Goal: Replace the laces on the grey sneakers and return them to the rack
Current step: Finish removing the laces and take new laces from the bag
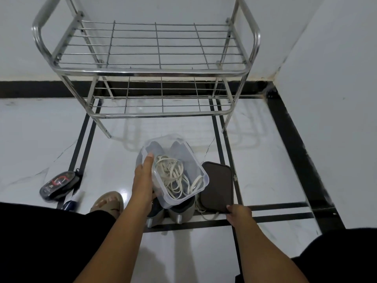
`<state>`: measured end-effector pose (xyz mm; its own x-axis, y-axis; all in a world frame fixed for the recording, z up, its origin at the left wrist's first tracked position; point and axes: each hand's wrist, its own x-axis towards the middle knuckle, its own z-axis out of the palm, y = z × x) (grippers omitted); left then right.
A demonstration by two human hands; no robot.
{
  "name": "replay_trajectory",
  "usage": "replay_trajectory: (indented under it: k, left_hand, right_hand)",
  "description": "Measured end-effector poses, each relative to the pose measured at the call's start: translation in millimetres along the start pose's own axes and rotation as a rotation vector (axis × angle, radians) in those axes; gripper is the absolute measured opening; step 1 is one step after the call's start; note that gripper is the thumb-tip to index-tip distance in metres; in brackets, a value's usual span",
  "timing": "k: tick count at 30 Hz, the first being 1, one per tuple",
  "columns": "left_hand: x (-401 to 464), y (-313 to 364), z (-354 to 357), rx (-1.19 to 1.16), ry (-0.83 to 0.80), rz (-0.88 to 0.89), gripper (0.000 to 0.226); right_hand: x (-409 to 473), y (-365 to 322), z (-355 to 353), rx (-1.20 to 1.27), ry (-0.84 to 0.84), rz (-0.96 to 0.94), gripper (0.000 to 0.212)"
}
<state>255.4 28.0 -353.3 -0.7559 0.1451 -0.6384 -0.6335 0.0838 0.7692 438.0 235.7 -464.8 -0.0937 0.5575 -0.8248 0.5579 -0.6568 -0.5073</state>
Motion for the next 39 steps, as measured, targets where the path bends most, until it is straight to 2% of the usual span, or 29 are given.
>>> replay_trajectory:
  k: [4,8,10,12,14,16,20,25,29,32,35,39]
  left_hand:
    - [2,-2,-2,0.023,0.025,-0.013,0.061]
    - [-6,5,1,0.034,0.048,-0.049,0.072]
    - [-11,9,3,0.013,0.031,-0.033,0.063]
    - [-17,13,5,-0.018,0.007,-0.008,0.052]
    - [-23,16,6,-0.048,-0.017,-0.003,0.063]
    - [-32,21,6,-0.057,-0.038,0.003,0.078]
    - [-54,31,6,-0.077,-0.089,0.002,0.106]
    - [-68,37,7,-0.077,-0.12,0.021,0.095]
    - [-75,43,2,-0.06,-0.141,0.007,0.086]
    - [-80,45,2,-0.021,-0.197,0.003,0.097]
    - [-85,45,5,0.038,-0.238,0.0,0.112]
    - [-83,45,9,0.07,-0.2,-0.003,0.112]
  right_hand:
    - [-12,-13,3,0.045,0.034,-0.018,0.032]
    - [-41,-66,0,0.208,0.081,-0.111,0.022]
    - [-62,-95,0,0.359,0.055,-0.115,0.01]
    - [-87,-115,2,0.405,-0.065,-0.145,0.011]
    - [-115,-125,5,0.334,-0.184,-0.203,0.013]
    - [-139,-129,7,0.219,-0.228,-0.27,0.013]
    - [-159,-124,9,0.01,-0.109,-0.37,0.01]
    - [-174,-105,11,-0.133,-0.128,-0.484,0.015]
    - [-191,-98,15,-0.241,-0.044,-0.602,0.014]
    - [-200,-96,16,-0.214,-0.038,-0.634,0.02]
    - [-208,-94,19,-0.3,0.054,-0.699,0.022]
    - [-209,-92,24,-0.368,0.086,-0.717,0.027]
